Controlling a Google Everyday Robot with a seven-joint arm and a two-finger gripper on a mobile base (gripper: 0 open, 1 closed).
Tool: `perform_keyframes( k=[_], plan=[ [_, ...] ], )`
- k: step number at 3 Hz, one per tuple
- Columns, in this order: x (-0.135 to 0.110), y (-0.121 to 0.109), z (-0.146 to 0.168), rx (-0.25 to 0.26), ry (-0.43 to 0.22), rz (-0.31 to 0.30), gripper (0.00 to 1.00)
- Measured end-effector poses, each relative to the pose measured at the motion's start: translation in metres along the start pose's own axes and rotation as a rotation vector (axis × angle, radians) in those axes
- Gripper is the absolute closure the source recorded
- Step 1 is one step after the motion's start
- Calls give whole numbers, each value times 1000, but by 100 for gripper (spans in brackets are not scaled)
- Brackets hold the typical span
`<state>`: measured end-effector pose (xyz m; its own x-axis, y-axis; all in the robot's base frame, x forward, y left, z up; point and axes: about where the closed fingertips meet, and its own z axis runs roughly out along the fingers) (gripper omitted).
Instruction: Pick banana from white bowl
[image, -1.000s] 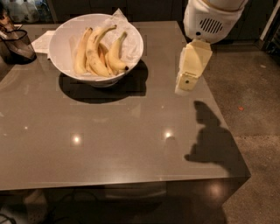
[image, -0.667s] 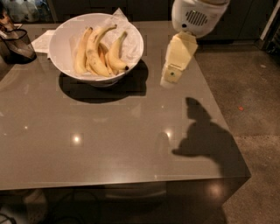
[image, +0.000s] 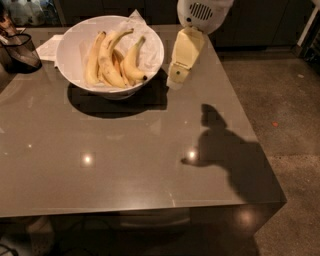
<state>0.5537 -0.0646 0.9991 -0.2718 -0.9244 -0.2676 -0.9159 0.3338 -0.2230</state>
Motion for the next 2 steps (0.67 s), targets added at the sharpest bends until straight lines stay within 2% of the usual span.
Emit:
perform_keyframes(
  k=[1,2],
  plan=[
    [-5,-2,3,3,-37,3,0],
    [-27,-11,16,-39,-66,37,0]
  ],
)
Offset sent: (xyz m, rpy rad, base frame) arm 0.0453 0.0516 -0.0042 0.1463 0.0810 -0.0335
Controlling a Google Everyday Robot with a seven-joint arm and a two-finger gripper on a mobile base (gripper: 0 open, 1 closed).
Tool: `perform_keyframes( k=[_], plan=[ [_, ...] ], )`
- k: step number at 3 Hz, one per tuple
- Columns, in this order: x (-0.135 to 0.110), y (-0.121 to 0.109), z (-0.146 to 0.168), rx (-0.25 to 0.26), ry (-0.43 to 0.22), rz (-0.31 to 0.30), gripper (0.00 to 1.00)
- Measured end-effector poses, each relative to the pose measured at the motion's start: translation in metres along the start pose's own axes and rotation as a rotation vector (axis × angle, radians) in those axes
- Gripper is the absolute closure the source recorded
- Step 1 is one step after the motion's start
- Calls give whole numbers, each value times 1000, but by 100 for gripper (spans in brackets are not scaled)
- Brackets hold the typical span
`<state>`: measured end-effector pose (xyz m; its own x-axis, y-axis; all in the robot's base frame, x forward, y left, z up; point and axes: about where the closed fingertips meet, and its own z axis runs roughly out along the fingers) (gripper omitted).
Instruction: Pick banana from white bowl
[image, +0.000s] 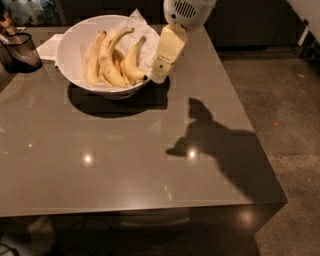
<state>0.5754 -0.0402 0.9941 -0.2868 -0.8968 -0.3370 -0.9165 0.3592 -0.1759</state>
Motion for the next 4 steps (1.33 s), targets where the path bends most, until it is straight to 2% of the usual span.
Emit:
perform_keyframes(
  k=[1,3,4],
  plan=[
    [-23,-11,15,-38,-12,29,0],
    [-39,-15,20,-30,-54,21,0],
    [-63,-21,25,-28,-60,36,0]
  ],
)
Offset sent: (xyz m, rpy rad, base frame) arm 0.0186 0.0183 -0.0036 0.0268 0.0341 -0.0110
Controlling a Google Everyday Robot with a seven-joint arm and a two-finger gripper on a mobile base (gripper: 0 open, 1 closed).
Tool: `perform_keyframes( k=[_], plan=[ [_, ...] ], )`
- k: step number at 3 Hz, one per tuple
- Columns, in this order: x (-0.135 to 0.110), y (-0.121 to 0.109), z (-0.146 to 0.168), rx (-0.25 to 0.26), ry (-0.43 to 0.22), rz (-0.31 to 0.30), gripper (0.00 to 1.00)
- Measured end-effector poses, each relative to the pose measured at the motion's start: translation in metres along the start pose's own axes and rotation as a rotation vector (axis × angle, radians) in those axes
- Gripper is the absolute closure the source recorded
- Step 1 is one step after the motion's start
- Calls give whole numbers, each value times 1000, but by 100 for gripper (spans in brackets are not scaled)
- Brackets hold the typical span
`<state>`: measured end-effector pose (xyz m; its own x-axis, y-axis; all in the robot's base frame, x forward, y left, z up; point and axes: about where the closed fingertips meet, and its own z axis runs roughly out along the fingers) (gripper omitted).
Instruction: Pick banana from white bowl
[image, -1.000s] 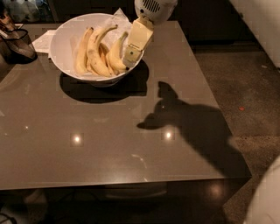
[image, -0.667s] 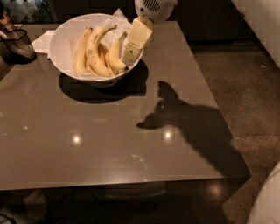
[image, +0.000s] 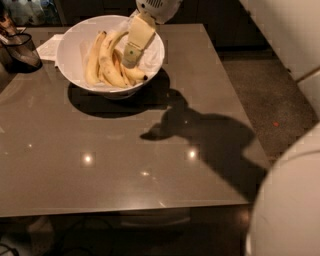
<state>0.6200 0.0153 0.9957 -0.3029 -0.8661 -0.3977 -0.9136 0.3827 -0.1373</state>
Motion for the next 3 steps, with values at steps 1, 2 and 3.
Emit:
perform_keyframes(
  k=[1,2,3],
  plan=[
    [-21,-8,10,-6,6,20,18],
    [-34,-15,23,-13,22,38,30],
    [-41,-23,38,-16,47,55,28]
  ],
)
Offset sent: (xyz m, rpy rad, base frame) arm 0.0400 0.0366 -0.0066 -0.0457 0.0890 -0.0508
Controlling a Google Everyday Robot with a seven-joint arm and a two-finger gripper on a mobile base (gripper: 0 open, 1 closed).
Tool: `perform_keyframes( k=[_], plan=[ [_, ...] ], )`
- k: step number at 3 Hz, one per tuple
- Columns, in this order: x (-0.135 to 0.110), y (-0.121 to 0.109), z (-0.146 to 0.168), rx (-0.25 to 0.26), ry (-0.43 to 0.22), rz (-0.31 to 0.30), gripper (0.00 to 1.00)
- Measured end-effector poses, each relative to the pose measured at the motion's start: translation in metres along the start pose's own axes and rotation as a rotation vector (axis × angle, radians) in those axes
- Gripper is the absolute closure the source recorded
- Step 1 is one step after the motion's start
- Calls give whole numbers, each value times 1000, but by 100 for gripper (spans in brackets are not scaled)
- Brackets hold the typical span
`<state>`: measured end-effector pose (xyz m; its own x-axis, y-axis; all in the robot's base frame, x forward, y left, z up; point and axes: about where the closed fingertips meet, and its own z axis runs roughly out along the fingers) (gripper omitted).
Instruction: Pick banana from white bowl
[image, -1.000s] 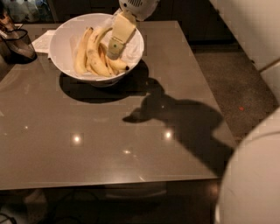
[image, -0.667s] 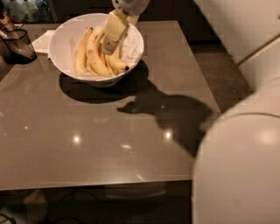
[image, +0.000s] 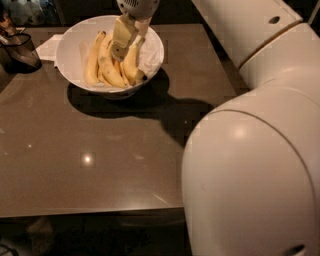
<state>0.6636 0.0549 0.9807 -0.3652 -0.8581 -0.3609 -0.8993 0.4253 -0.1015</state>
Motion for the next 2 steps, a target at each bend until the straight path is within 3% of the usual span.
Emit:
perform_keyframes(
  k=[1,2],
  plan=[
    [-2,-6,20,-9,34,23,23],
    [0,-13,40,-19,66,51,33]
  ],
)
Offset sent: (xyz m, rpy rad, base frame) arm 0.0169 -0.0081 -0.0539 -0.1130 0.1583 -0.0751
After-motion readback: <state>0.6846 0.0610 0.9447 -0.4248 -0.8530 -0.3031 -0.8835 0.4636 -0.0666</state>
